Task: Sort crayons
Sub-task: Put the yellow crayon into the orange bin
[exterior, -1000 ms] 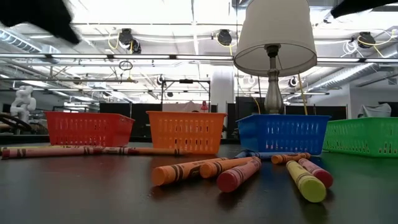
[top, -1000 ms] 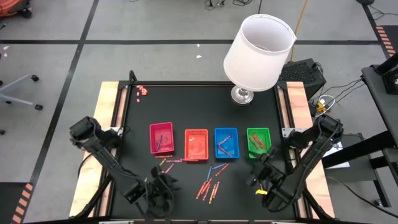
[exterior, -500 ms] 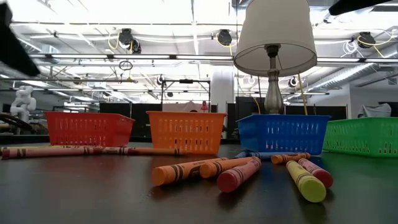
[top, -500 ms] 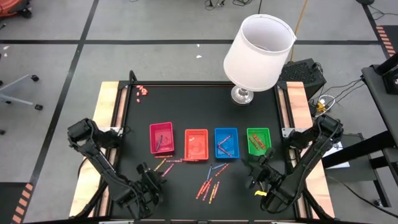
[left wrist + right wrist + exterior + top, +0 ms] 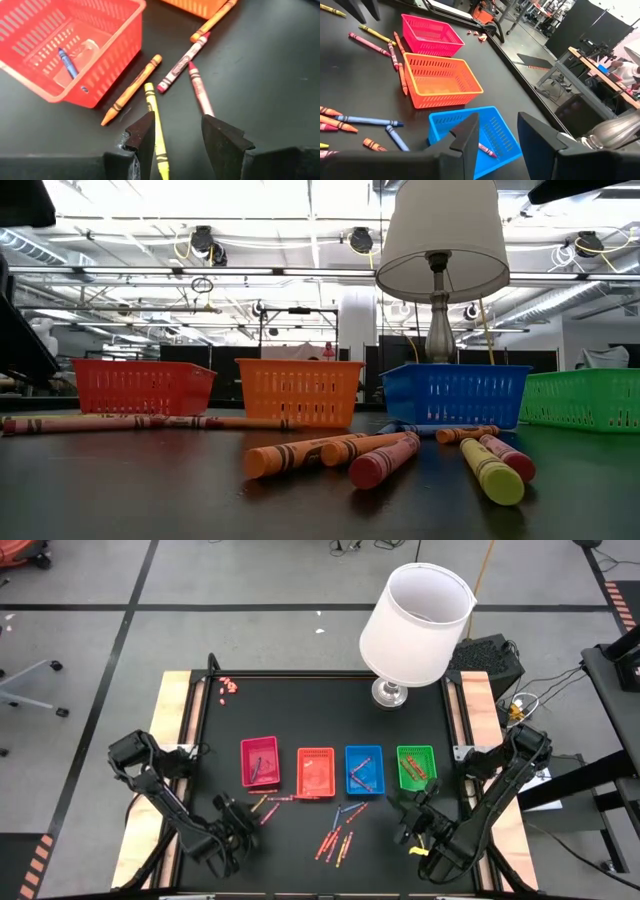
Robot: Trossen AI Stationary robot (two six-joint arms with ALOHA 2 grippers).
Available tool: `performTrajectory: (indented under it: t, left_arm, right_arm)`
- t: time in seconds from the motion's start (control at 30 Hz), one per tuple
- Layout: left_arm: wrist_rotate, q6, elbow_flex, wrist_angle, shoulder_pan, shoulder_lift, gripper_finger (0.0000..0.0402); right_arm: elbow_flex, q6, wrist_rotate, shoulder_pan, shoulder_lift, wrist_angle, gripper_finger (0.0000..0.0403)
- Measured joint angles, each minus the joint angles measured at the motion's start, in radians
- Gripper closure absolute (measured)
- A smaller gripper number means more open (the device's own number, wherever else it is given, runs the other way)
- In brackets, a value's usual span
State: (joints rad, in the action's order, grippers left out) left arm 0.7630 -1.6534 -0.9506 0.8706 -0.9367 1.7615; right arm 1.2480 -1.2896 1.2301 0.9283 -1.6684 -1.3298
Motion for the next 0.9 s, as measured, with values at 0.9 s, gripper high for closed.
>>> performTrajectory:
  t: [0.9]
  left_arm:
    - [0.057,-0.015,0.196,-0.218,-0.060,0.003,0.0241]
  right_arm:
    - [0.000,0.000,-0.004,0.000,0.000,0.083,0.0284]
